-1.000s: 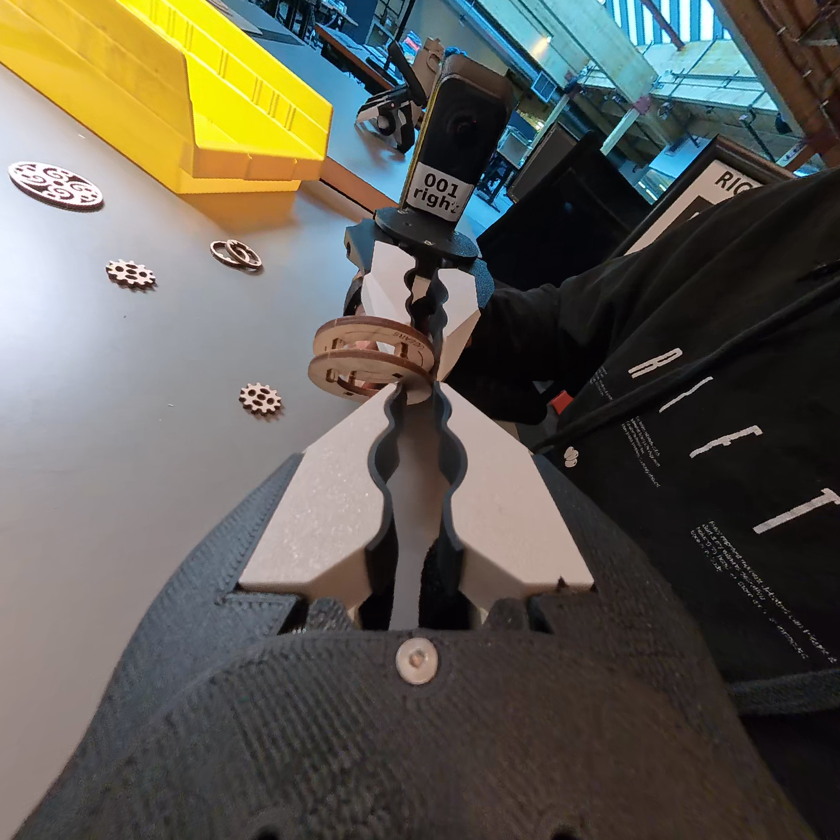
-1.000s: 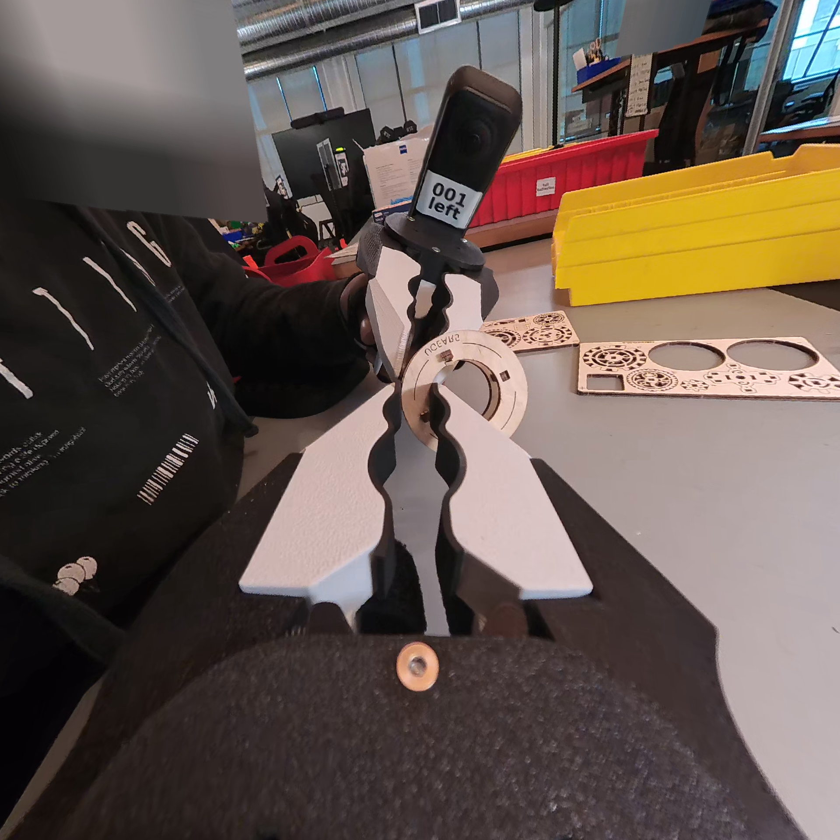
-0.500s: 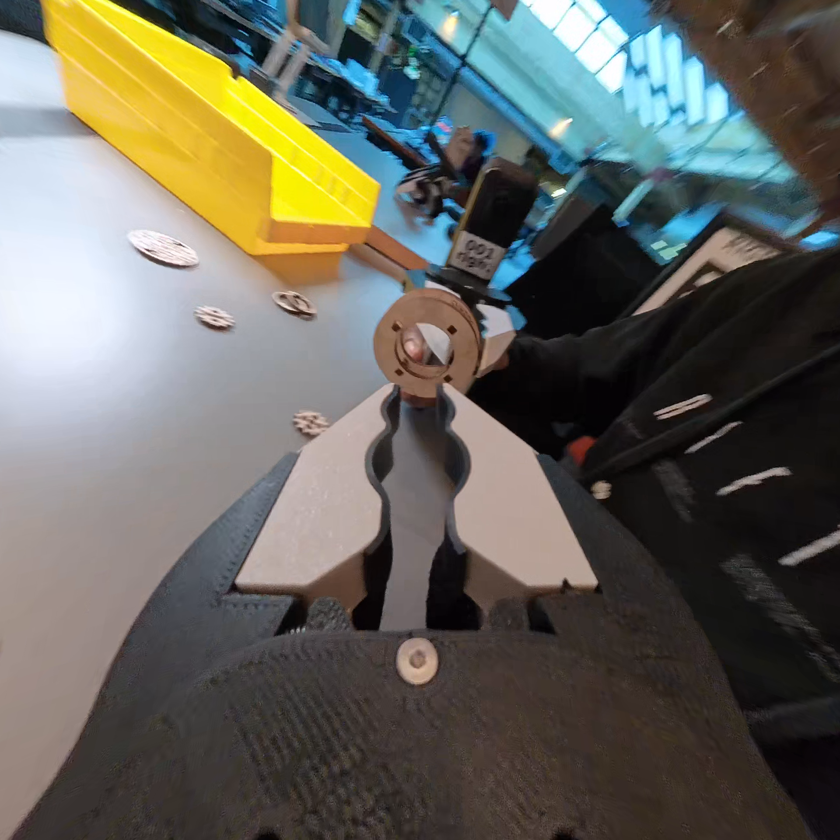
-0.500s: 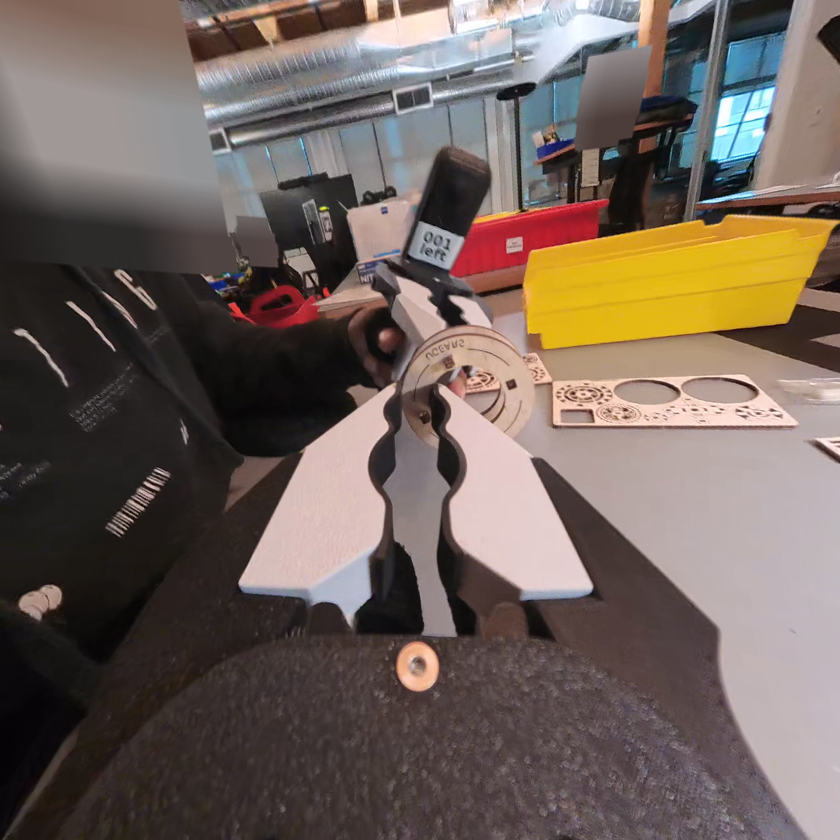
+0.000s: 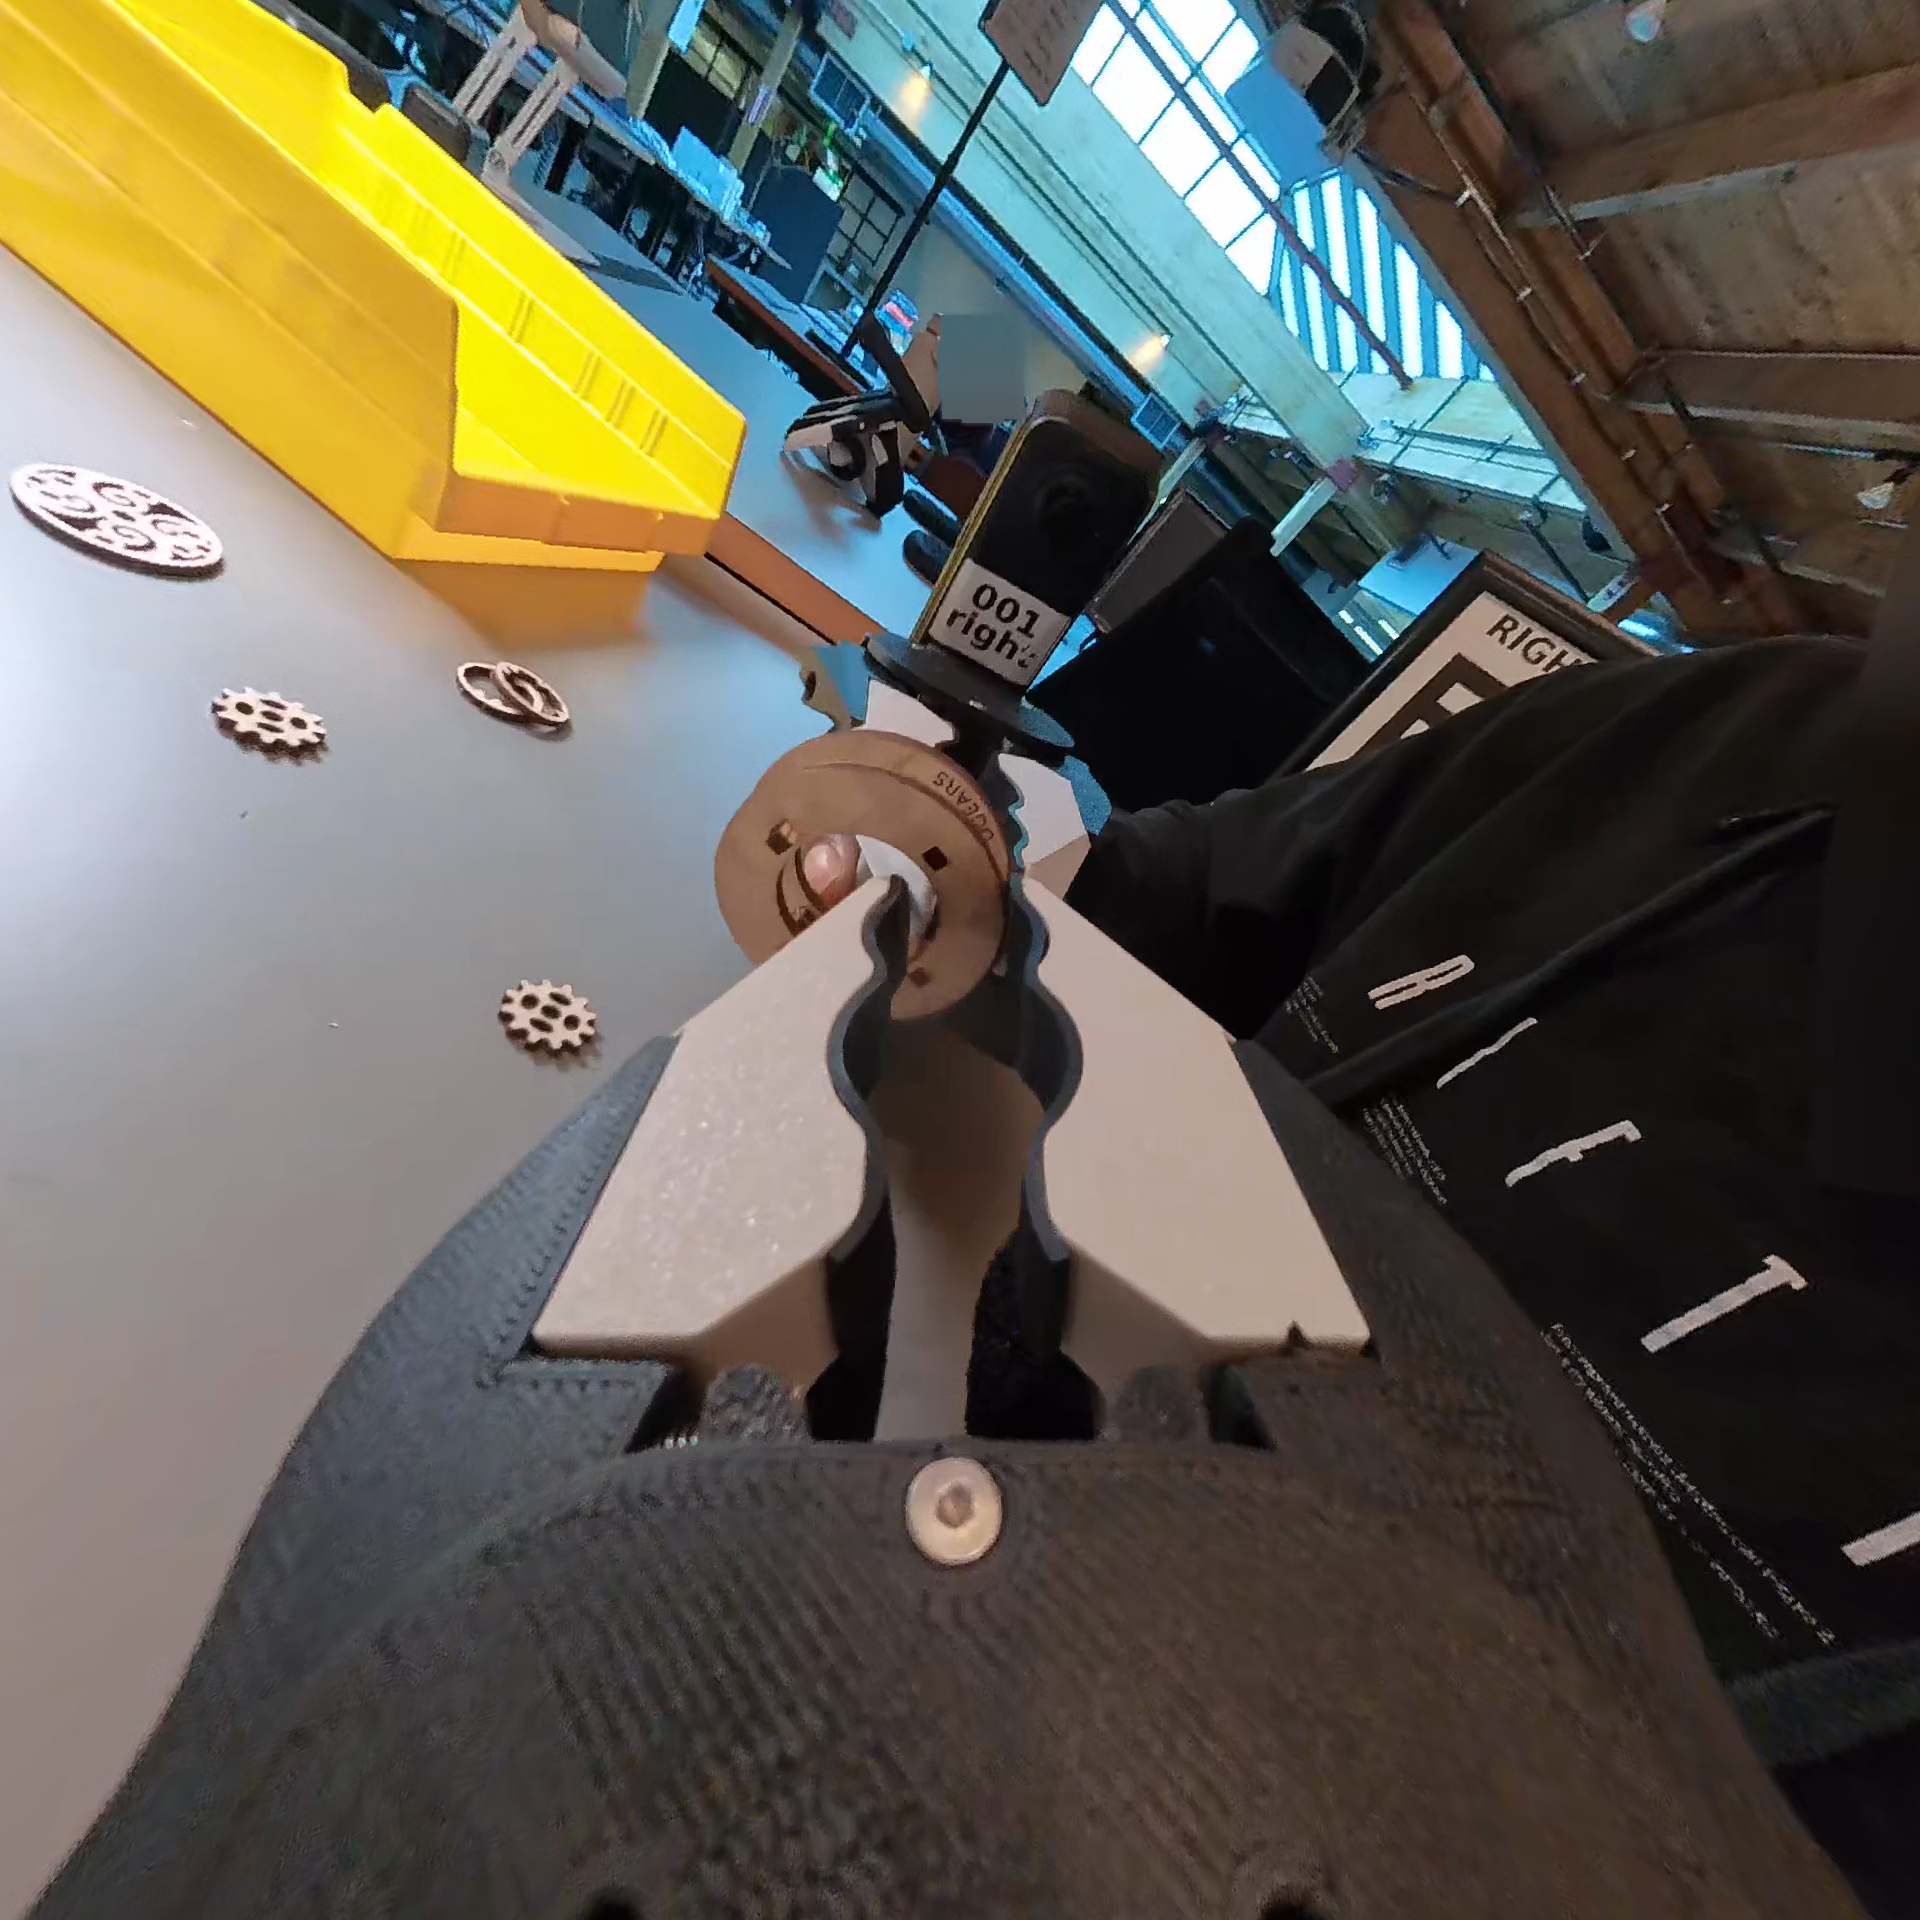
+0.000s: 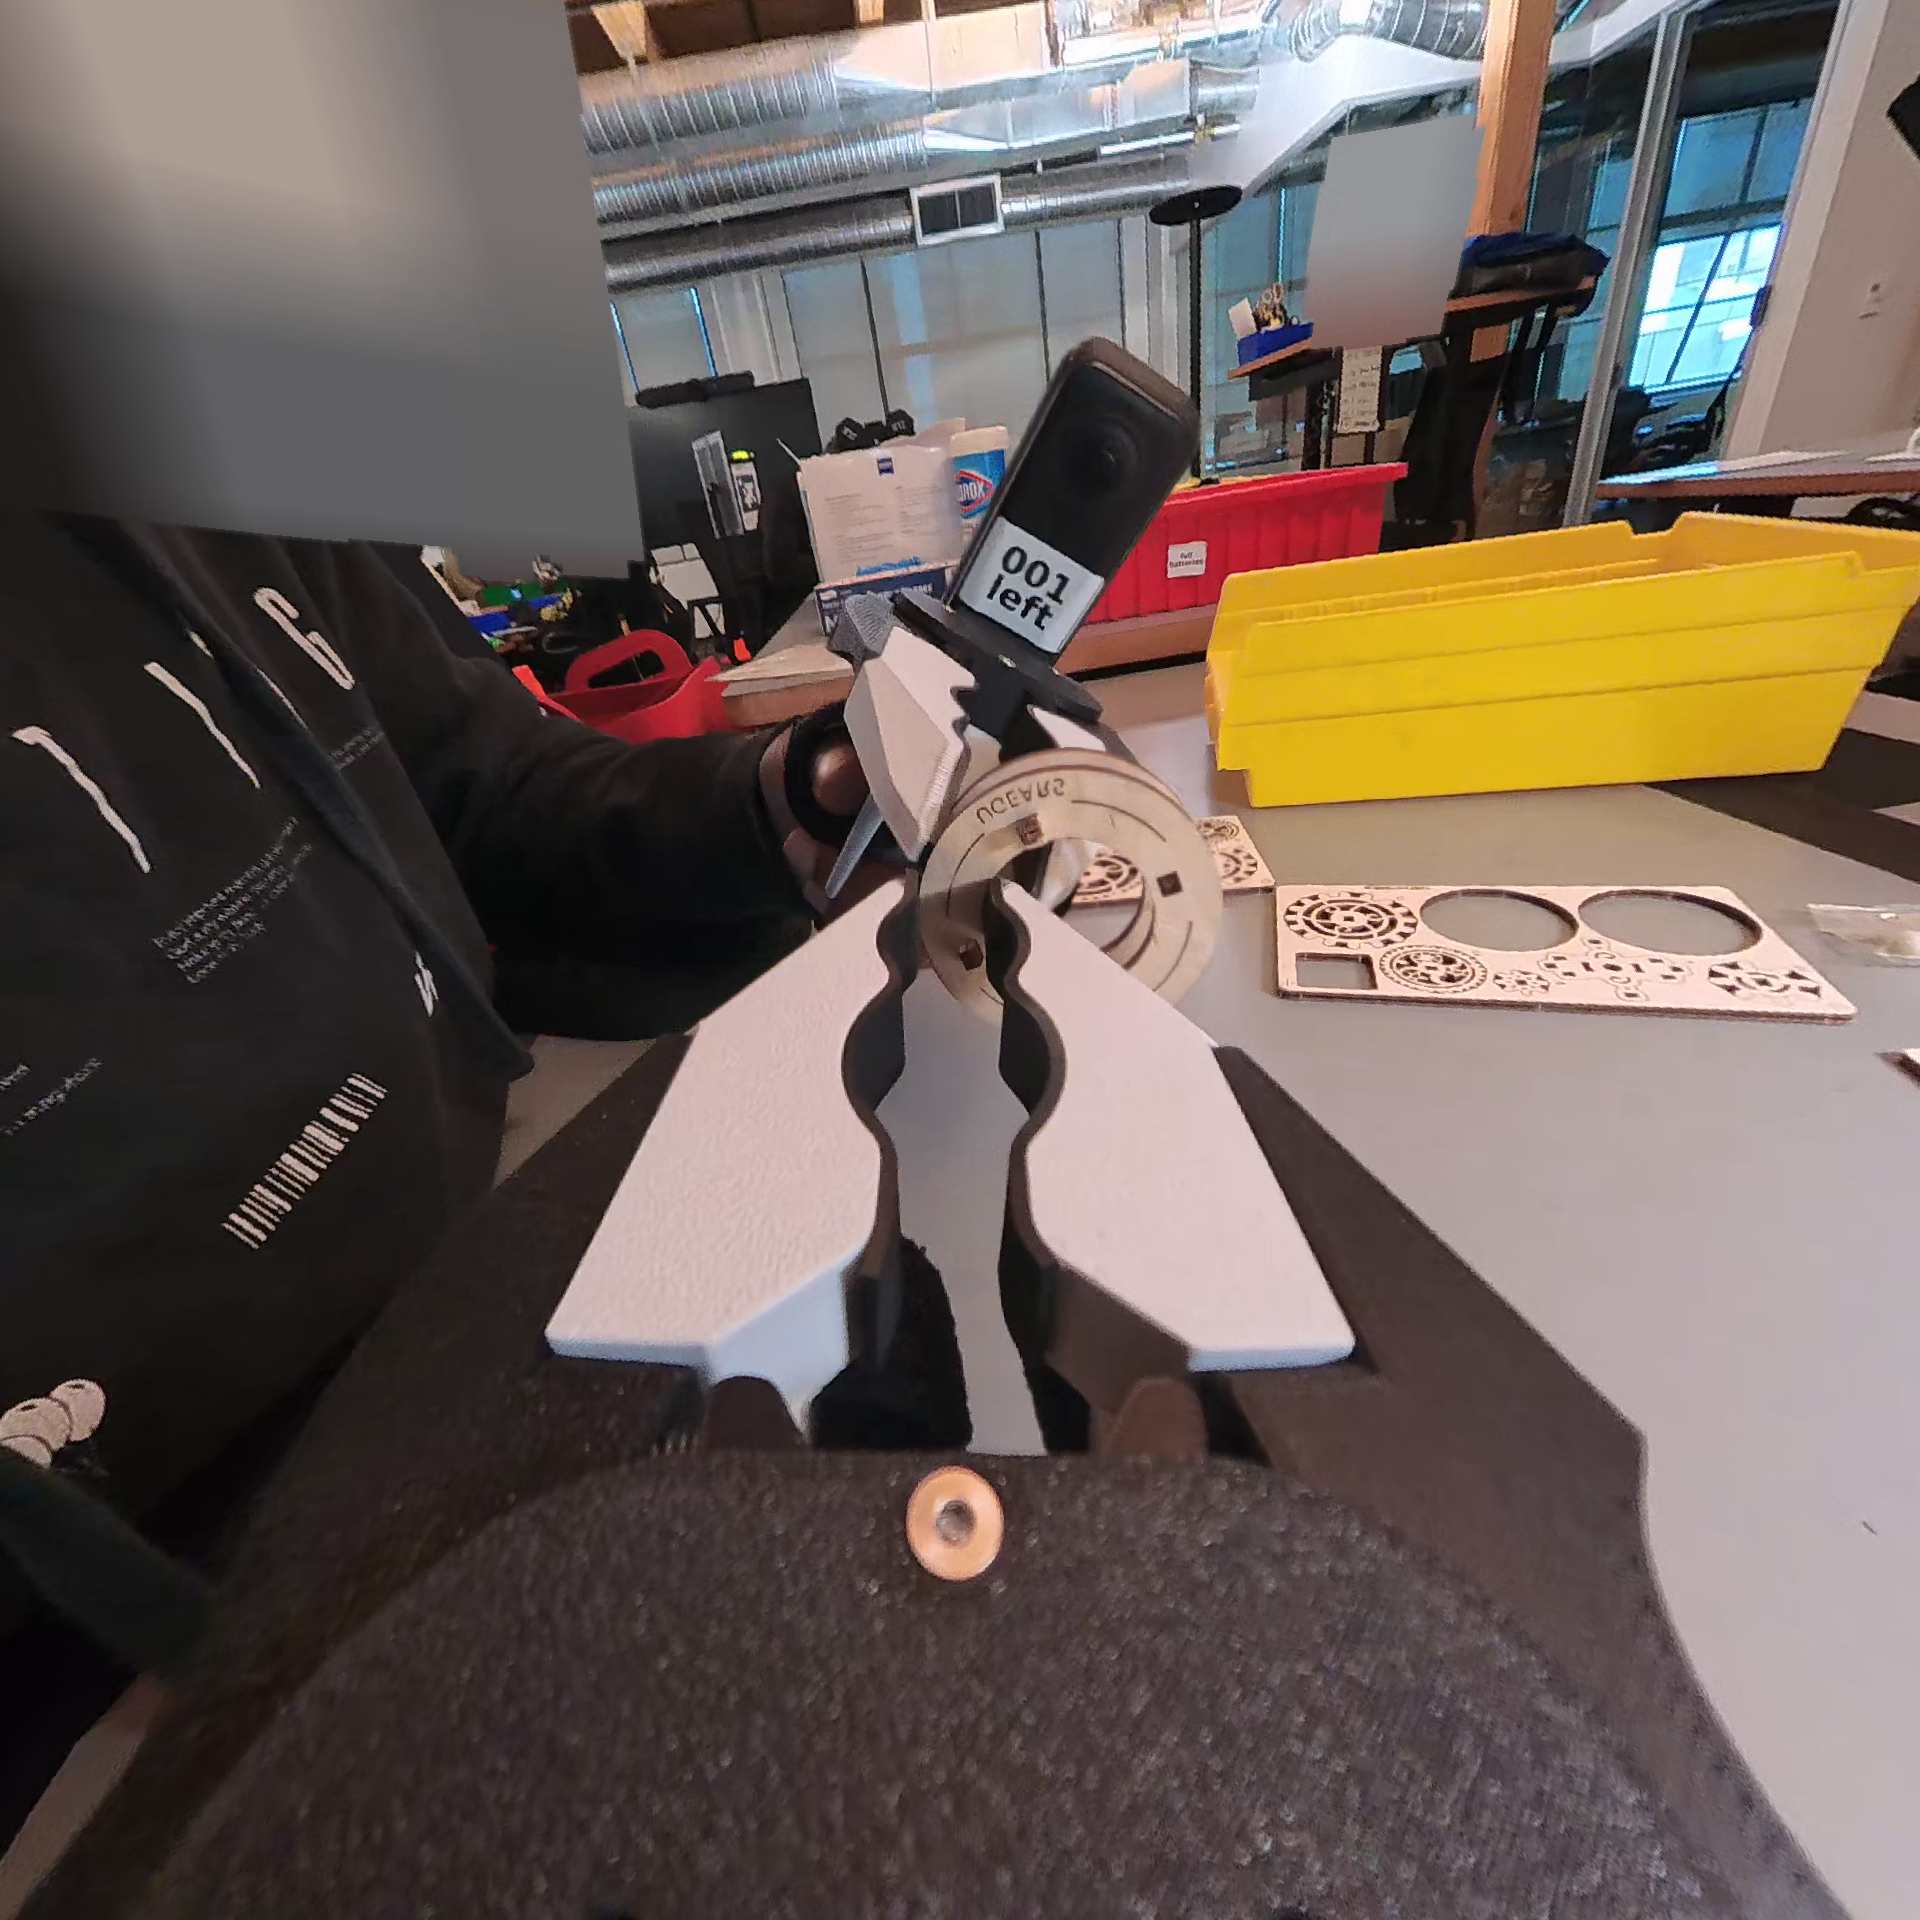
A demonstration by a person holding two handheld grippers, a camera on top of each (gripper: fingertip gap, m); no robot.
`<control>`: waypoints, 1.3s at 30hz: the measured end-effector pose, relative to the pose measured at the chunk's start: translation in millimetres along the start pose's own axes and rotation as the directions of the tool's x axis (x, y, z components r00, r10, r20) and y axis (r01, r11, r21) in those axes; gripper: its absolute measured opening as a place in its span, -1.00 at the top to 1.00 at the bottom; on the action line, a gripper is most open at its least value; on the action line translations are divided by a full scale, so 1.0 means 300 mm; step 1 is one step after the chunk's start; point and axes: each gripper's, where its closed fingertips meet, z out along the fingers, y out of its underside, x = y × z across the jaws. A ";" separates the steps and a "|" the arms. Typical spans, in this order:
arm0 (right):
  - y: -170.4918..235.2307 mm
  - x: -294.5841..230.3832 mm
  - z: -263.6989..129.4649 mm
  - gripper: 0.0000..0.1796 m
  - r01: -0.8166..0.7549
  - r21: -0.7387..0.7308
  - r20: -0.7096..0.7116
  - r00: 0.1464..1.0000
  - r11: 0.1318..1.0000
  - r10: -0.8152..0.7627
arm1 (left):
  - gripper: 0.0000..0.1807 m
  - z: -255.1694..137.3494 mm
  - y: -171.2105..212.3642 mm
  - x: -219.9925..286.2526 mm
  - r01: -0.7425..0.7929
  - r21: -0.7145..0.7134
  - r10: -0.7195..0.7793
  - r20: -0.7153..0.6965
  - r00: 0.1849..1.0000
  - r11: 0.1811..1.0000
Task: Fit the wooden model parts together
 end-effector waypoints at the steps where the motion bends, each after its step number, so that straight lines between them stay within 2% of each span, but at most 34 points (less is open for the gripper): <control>1: 0.007 0.004 -0.001 0.89 -0.004 -0.014 -0.008 1.000 1.000 0.004 | 0.88 -0.009 0.003 -0.007 -0.012 -0.012 0.012 0.020 1.000 1.000; 9: 0.043 0.017 -0.014 0.89 0.038 -0.085 -0.030 0.999 0.996 -0.041 | 0.89 -0.017 0.044 -0.034 -0.092 -0.117 0.103 0.087 0.991 0.989; 11: 0.065 0.017 -0.009 0.88 -0.022 -0.112 -0.010 1.000 0.993 0.021 | 0.89 -0.019 0.058 -0.045 -0.162 -0.156 0.181 0.122 0.976 0.974; 13: 0.070 0.023 -0.008 0.86 -0.084 -0.122 -0.008 0.996 0.989 0.084 | 0.89 -0.021 0.066 -0.058 -0.283 -0.212 0.322 0.179 0.929 0.935; 15: 0.048 0.027 -0.010 0.65 -0.144 -0.099 0.006 0.989 0.985 0.145 | 0.89 -0.027 0.064 -0.074 -0.370 -0.257 0.429 0.232 0.873 0.893; 17: 0.033 0.039 -0.008 0.59 -0.234 -0.081 0.002 0.972 0.969 0.235 | 0.89 -0.025 0.058 -0.074 -0.440 -0.269 0.505 0.263 0.822 0.857; 20: 0.011 0.076 -0.005 0.77 -0.376 -0.010 -0.030 0.926 0.927 0.375 | 0.89 -0.022 0.061 -0.092 -0.557 -0.362 0.660 0.309 0.684 0.747; 23: 0.009 0.070 0.001 0.85 -0.412 -0.001 -0.022 0.911 0.911 0.411 | 0.84 -0.013 0.062 -0.090 -0.603 -0.392 0.717 0.314 0.622 0.695; 24: 0.011 0.063 0.003 0.88 -0.409 -0.007 -0.015 0.912 0.912 0.409 | 0.81 -0.010 0.068 -0.091 -0.593 -0.376 0.699 0.307 0.645 0.712; 25: 0.012 0.061 0.003 0.89 -0.389 -0.005 -0.020 0.921 0.921 0.389 | 0.77 -0.011 0.066 -0.085 -0.551 -0.320 0.635 0.301 0.712 0.770; 27: 0.012 0.056 -0.001 0.89 -0.337 -0.011 -0.028 0.941 0.942 0.336 | 0.65 -0.020 0.044 -0.043 -0.360 -0.135 0.382 0.208 0.901 0.923; 28: 0.011 0.051 -0.001 0.89 -0.310 -0.014 -0.030 0.950 0.951 0.310 | 0.63 -0.024 0.026 -0.022 -0.236 -0.055 0.241 0.135 0.961 0.970; 29: 0.013 0.045 0.004 0.89 -0.266 -0.022 -0.037 0.963 0.964 0.265 | 0.67 -0.026 0.009 -0.019 -0.126 0.001 0.125 0.085 0.988 0.992; 31: 0.020 0.018 0.023 0.89 -0.167 -0.053 -0.034 0.986 0.985 0.165 | 0.73 -0.014 0.000 -0.020 0.007 0.044 -0.008 0.023 1.000 0.999; 33: 0.016 0.017 0.028 0.89 -0.101 -0.047 -0.053 0.994 0.994 0.099 | 0.78 -0.009 -0.005 -0.021 0.049 0.060 -0.049 0.003 0.999 0.997; 36: 0.017 0.013 0.029 0.89 -0.056 -0.056 -0.061 0.997 0.997 0.052 | 0.79 -0.015 0.001 -0.016 0.067 0.026 -0.066 -0.019 0.998 0.997; 39: 0.028 0.035 -0.007 0.89 -0.025 -0.079 -0.078 0.997 0.997 0.019 | 0.90 -0.037 0.027 -0.035 -0.005 -0.033 0.006 0.032 0.999 0.999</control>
